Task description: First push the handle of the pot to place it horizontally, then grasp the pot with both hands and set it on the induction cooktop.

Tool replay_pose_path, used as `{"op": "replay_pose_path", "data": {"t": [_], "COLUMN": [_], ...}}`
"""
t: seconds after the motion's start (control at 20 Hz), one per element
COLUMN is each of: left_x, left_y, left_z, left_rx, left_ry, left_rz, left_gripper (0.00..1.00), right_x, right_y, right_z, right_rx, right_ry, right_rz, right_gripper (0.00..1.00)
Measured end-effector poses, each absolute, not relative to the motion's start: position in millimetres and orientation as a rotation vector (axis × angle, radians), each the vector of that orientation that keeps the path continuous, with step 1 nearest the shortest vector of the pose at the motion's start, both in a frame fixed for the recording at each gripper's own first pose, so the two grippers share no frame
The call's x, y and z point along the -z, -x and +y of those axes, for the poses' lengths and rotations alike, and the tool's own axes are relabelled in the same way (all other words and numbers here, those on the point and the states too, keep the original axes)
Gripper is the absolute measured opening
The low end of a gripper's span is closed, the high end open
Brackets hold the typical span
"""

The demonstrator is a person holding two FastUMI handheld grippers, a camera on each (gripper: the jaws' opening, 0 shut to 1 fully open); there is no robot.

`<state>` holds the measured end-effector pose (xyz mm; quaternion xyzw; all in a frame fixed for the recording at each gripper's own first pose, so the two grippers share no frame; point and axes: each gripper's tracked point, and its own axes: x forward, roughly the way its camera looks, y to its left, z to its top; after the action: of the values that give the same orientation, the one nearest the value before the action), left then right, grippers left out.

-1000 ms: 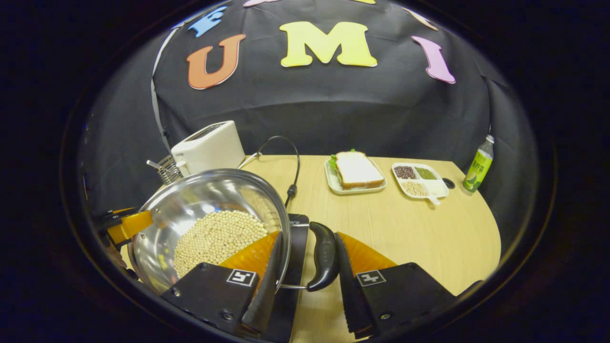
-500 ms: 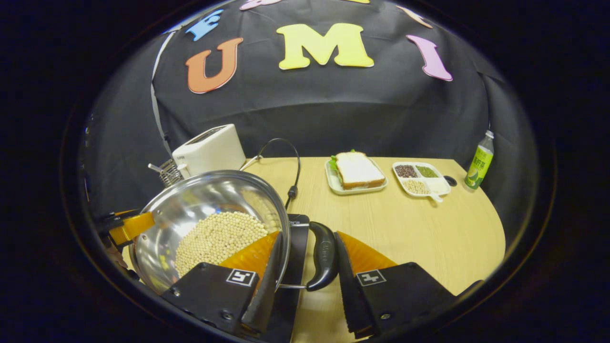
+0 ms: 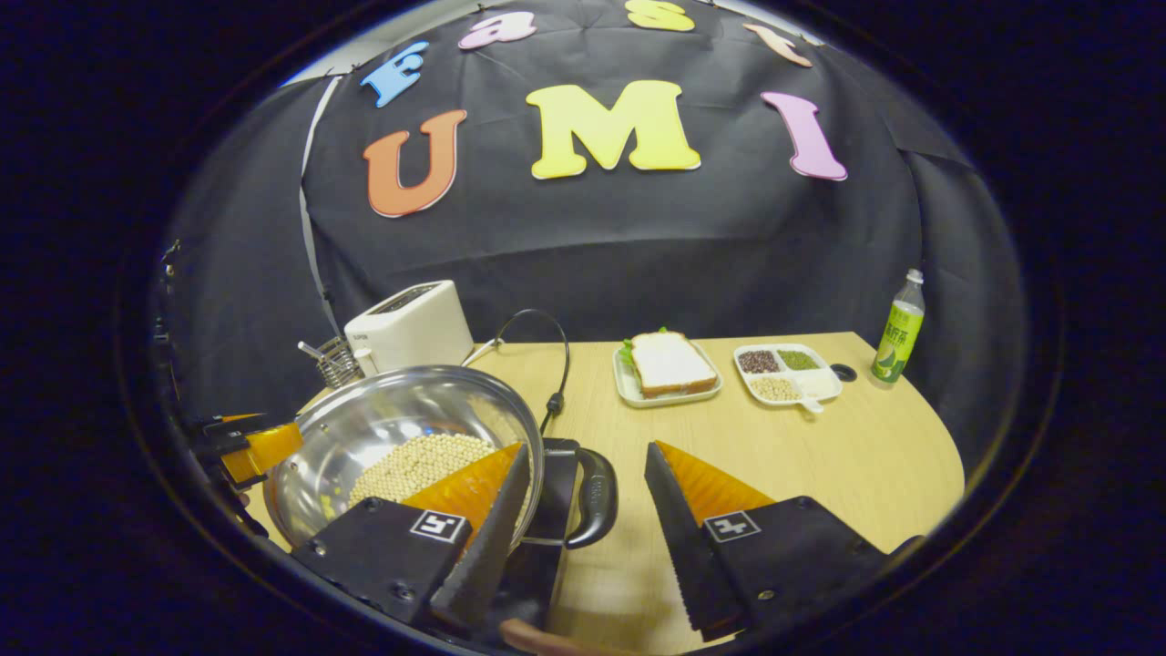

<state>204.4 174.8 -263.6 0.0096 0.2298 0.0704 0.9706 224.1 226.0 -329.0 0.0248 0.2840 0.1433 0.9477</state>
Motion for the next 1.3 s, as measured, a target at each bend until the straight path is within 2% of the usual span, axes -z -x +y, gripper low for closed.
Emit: {"op": "replay_pose_path", "data": {"t": [0.05,0.1,0.65,0.95,1.3], "left_x": [258.2,253.4,168.9,113.5,44.8], "left_y": [-201.1,-196.5,-122.9,-73.9,-21.8], "left_z": [175.9,175.1,143.3,101.1,48.1], "left_rx": [-0.154,-0.162,-0.193,-0.175,-0.143], "left_ry": [-0.016,-0.009,-0.013,-0.023,-0.075], "left_rz": [0.45,0.443,0.282,0.178,0.091], "left_gripper": [0.95,0.98,0.98,0.98,0.97], "right_x": [322.4,317.5,234.1,172.4,100.0], "right_y": [-219.7,-214.4,-137.1,-79.8,-18.9], "right_z": [225.0,220.2,147.1,87.6,33.5], "right_rx": [-0.303,-0.305,-0.268,-0.223,-0.184], "right_ry": [-0.057,-0.05,0.02,0.028,0.019], "right_rz": [0.564,0.558,0.384,0.262,0.161], "right_gripper": [0.86,0.93,0.93,0.98,0.98]}}
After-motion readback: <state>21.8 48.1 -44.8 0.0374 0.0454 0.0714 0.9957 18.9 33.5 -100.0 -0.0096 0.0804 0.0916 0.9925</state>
